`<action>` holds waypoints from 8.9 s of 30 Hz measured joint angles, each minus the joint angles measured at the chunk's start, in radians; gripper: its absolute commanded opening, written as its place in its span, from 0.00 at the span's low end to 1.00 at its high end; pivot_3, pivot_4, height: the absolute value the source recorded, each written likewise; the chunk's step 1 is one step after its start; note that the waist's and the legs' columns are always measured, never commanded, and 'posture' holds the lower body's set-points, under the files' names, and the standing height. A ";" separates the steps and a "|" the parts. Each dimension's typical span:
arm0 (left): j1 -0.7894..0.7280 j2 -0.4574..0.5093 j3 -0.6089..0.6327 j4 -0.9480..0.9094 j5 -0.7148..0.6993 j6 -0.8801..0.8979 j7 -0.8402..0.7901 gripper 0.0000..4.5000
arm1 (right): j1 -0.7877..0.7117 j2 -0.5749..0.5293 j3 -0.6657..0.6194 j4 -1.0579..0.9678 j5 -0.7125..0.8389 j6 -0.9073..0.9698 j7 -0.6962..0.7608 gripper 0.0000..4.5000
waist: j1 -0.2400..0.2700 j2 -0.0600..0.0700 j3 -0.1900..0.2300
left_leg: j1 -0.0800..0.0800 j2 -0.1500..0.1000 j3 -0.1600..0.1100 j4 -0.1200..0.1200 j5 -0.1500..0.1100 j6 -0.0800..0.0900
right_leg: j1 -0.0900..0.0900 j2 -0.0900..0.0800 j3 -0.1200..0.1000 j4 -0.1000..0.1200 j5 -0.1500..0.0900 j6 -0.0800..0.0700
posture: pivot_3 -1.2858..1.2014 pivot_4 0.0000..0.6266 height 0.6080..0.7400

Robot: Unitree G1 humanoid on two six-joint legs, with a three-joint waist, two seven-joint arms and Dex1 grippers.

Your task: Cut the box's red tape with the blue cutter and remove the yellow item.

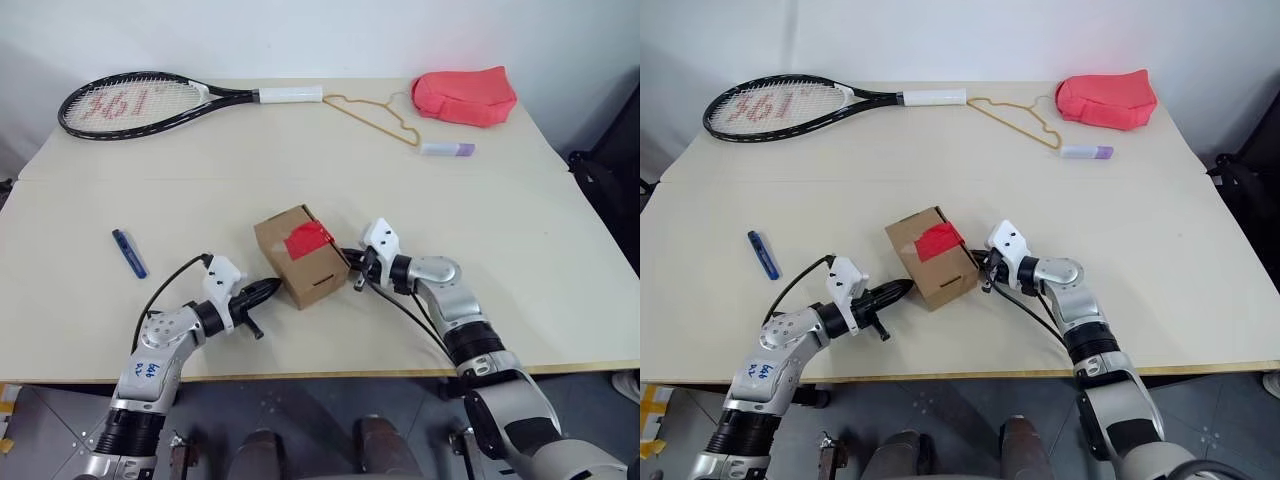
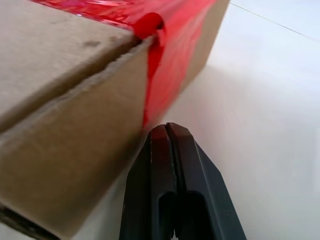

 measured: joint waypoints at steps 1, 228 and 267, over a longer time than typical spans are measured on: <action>0.018 0.001 0.014 -0.012 -0.005 -0.001 0.007 0.09 | 0.002 -0.016 -0.005 -0.007 0.009 0.008 0.007 0.14 | -0.001 0.000 0.000 | 0.000 0.000 0.000 0.000 0.000 0.000 | 0.000 0.000 0.000 0.000 0.000 0.000 | 0.52 0.24 1.00; -0.592 0.048 -0.121 0.288 -0.036 0.256 -0.148 0.00 | -0.269 -0.681 0.050 -0.877 1.145 1.136 -0.789 0.03 | 0.049 0.003 0.001 | -0.028 -0.003 0.000 0.017 -0.016 0.015 | -0.014 -0.016 -0.045 -0.012 0.009 0.009 | 0.52 0.24 1.00; -0.572 0.066 -0.135 0.245 0.032 0.257 -0.195 0.00 | -0.192 -0.477 -0.073 -0.921 0.861 1.316 -0.616 0.03 | 0.045 0.004 0.001 | -0.028 -0.003 -0.001 0.024 -0.016 0.015 | -0.012 -0.017 -0.051 -0.007 0.009 0.008 | 0.52 0.24 1.00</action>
